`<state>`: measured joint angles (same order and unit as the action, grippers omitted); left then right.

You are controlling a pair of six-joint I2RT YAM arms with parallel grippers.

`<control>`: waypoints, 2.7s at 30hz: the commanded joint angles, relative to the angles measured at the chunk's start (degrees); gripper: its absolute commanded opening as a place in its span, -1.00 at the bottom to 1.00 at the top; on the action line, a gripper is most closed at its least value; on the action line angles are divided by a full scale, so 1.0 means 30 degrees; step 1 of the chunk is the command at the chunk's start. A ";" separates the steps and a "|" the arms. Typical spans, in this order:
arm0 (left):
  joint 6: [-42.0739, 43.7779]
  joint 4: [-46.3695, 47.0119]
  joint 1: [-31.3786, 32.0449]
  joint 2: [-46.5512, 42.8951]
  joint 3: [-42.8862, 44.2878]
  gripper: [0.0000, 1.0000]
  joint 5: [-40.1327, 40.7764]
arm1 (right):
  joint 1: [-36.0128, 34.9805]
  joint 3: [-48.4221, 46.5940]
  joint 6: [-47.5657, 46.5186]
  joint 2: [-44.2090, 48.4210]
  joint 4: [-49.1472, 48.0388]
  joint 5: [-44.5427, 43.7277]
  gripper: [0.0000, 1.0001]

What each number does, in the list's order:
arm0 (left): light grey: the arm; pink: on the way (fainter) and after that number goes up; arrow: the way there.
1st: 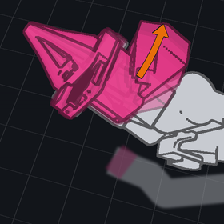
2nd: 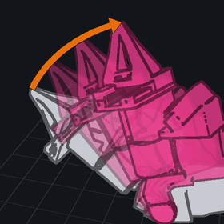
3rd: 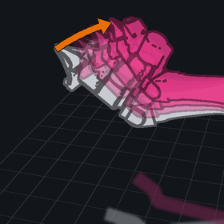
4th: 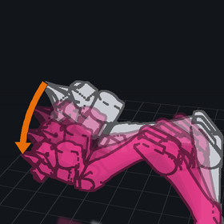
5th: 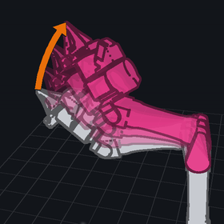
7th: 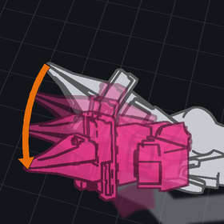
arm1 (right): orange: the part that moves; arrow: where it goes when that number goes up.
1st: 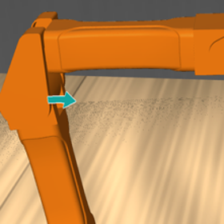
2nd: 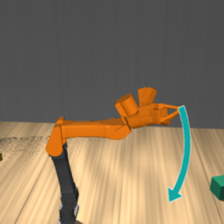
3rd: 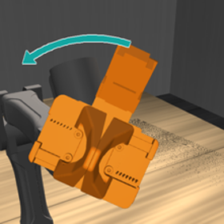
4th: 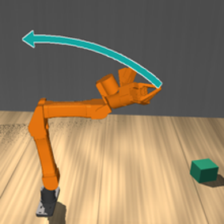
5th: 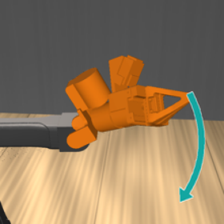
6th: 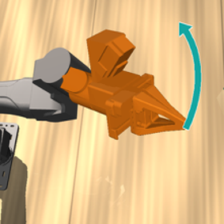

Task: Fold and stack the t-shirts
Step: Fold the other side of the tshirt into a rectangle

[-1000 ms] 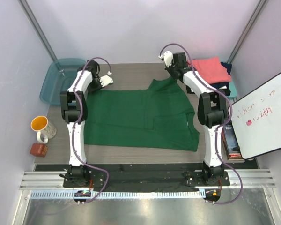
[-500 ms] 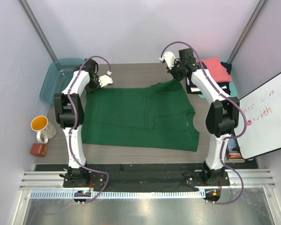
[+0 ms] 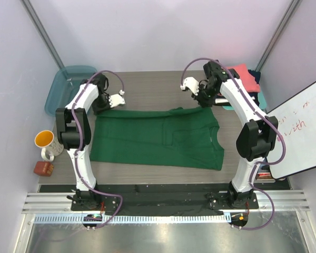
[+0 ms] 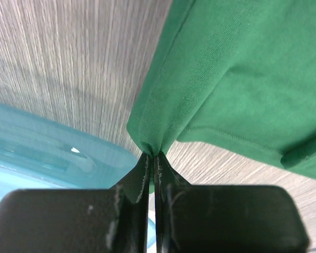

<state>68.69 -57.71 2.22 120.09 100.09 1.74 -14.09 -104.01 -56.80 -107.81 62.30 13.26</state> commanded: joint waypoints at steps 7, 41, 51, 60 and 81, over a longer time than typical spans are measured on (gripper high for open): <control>0.1507 -0.1619 -0.0681 -0.2645 -0.1049 -1.00 0.0153 | -0.0431 0.2438 -0.2190 0.2563 0.4047 -0.0024 -0.98; 0.3413 -0.5632 -0.0681 -0.3557 -0.3336 -1.00 0.0651 | -0.3271 0.8093 -0.4973 0.4090 0.5423 -0.1225 -0.97; 0.4058 -0.9029 -0.0681 -0.3030 -0.2955 0.03 0.0593 | -0.4299 0.9122 -0.5825 0.4559 0.5425 -0.1956 0.07; 0.3297 -0.9913 -0.0681 -0.1945 -0.0993 -0.17 0.0593 | -0.4181 0.9035 -0.4713 0.4385 0.4077 -0.2458 0.10; 0.3179 -1.1376 0.0344 0.0018 0.1234 0.13 -0.0521 | -0.3947 0.2036 -0.3509 -0.3055 0.2934 0.1147 0.04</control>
<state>78.41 -76.27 2.07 120.18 100.03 2.24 -26.28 -90.26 -68.88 -113.80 72.99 13.08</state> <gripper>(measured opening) 0.566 0.526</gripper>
